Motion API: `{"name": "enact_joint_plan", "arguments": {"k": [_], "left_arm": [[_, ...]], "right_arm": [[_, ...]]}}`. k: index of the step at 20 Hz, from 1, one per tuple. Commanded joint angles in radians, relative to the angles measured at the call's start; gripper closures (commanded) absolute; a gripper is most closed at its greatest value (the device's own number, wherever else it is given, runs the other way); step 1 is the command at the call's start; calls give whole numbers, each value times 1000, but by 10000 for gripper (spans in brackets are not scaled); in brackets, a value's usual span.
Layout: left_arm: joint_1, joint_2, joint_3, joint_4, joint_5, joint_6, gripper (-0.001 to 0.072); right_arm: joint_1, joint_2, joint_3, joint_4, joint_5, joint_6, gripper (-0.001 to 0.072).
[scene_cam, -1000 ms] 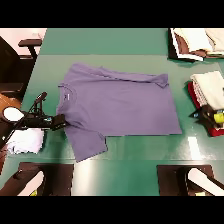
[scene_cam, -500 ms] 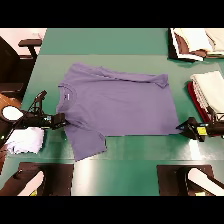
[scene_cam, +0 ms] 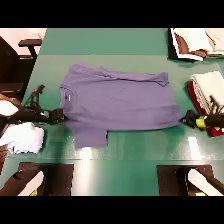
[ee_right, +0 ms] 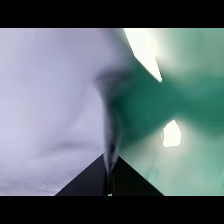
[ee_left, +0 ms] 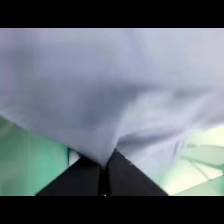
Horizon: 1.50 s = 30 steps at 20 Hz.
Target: Fold the shirts.
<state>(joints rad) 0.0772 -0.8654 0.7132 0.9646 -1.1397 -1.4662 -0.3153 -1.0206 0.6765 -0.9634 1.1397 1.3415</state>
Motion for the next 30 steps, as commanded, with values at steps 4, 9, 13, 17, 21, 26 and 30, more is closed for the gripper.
{"name": "enact_joint_plan", "arguments": {"k": [4, 9, 13, 17, 21, 26, 30], "left_arm": [[0, 1, 580, 3, -100, 1, 679], [0, 1, 1163, 25, -140, 0, 678], [0, 5, 1477, 31, -89, -45, 679], [0, 27, 1508, 31, -22, -79, 679], [0, 18, 1379, 50, -25, -79, 679], [0, -71, 985, 68, -63, -70, 679], [0, -314, 805, 68, -88, -24, 678]], "right_arm": [[37, 138, 514, 13, 56, -8, 693], [84, 137, 1001, -18, 130, -8, 693], [82, 137, 1291, -114, 215, 10, 693], [81, 137, 1436, -183, 273, 43, 695], [84, 122, 1339, -188, 285, 66, 695], [223, -94, 1162, -225, 330, 82, 695], [363, -365, 1078, -417, 335, 137, 695]]}}
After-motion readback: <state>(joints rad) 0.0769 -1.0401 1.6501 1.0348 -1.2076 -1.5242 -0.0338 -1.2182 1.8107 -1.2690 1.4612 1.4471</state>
